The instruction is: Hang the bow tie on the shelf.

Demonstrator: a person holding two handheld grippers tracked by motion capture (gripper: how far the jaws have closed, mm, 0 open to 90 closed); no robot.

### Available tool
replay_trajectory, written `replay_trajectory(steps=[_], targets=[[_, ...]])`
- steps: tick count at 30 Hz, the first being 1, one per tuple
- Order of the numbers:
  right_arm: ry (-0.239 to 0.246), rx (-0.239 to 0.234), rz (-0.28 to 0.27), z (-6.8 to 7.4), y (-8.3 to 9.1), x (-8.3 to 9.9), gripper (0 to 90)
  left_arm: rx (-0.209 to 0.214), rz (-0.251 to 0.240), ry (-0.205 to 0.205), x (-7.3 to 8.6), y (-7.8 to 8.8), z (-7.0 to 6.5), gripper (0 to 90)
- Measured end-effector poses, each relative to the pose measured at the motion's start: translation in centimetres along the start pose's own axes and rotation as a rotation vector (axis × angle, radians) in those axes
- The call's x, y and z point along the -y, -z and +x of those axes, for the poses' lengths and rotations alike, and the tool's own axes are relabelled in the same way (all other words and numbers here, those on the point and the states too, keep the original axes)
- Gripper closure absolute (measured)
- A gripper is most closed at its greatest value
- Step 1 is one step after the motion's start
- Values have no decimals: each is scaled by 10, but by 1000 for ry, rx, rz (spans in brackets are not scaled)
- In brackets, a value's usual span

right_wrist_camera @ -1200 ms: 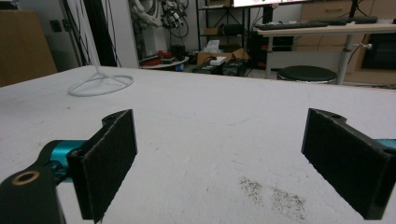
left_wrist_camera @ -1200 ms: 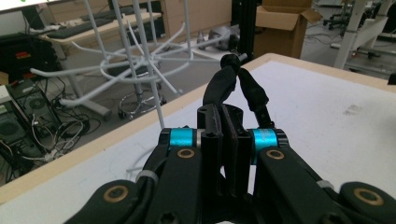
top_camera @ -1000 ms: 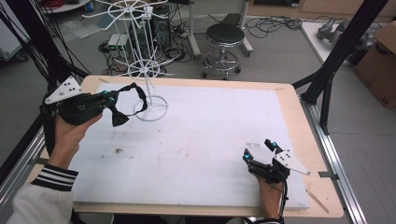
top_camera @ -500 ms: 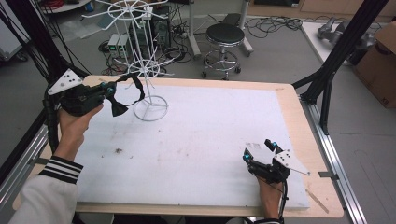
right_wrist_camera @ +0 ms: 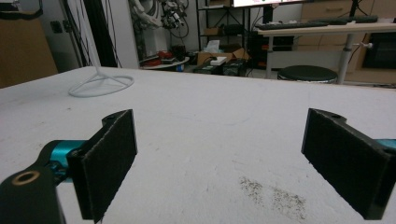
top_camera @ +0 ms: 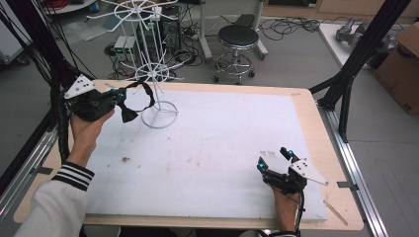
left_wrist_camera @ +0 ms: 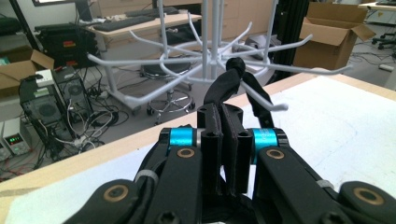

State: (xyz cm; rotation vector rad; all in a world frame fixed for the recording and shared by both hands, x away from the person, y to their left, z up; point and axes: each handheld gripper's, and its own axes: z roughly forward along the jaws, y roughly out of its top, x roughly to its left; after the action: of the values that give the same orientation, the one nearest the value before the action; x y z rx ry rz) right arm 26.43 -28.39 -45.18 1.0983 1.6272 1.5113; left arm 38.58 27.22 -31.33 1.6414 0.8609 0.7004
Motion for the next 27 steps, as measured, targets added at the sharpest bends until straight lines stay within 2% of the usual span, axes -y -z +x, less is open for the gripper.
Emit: replay_trajectory(steps=[6,10,13,20,24,25,26,27], targets=[[1,0,0,0,0,0,94,9,14,16,7,-5,0,859],[-8,-1,2,0,0,0,94,12,15,9,8,-7,-1,859],[-9,-1,2,0,0,0,94,16,39,-5,9,-9,-3,856],[-20,-5,0,-1,0,0,94,24,62,-8,11,-13,-5,828],[-21,-5,-3,-2,0,0,94,22,88,-10,12,-16,-7,627],[-23,-4,-2,-1,0,0,94,26,92,-7,11,-16,-8,627],[-19,-3,-6,-2,0,0,94,40,93,-13,12,-15,-8,552],[-19,-4,-5,-1,1,0,94,49,90,-18,12,-14,-8,400]])
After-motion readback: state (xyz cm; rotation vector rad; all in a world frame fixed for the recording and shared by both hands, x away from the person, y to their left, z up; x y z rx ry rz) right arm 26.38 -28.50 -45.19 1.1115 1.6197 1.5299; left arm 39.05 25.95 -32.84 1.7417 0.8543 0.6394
